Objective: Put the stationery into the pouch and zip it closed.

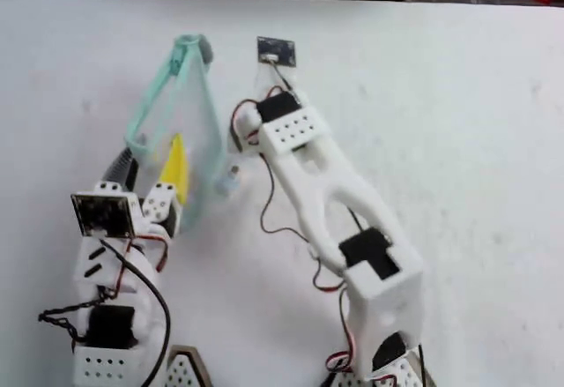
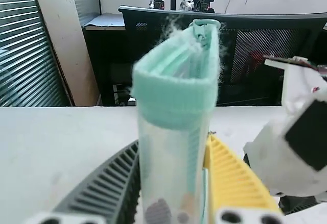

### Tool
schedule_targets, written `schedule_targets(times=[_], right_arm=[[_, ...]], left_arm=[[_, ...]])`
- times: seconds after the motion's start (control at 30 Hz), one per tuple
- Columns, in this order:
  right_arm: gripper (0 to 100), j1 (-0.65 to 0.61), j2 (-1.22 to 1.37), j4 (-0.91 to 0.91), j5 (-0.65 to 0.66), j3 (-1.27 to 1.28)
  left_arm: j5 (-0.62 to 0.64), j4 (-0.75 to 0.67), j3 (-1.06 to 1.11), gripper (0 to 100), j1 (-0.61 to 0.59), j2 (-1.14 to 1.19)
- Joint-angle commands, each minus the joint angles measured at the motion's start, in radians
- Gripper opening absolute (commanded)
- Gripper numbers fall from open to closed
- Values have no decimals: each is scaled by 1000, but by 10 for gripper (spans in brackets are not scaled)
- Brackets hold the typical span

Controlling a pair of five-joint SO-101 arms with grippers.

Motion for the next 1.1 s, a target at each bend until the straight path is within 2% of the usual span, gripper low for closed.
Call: schedule_targets(times=[0.0, 0.17, 0.4, 0.7, 0.83, 0.9, 1.07], right_arm=[[172, -19, 53, -12, -41, -98], [277, -73, 117, -10, -44, -144], [269, -128, 130, -77, -46, -144], [269, -48, 193, -134, -46, -144], [269, -50, 242, -130, -48, -144], [246, -61, 246, -125, -48, -144], [118, -65, 239, -110, -41, -144]], left_arm=[[14, -29, -6, 187, -13, -16], [14, -28, -8, 188, -13, -16], [15, -28, -18, 191, -51, -16], [11, -28, -18, 191, -51, -16], [11, -28, -18, 190, -48, -16], [11, -28, -17, 189, -47, -16], [9, -28, -17, 188, -45, -16]])
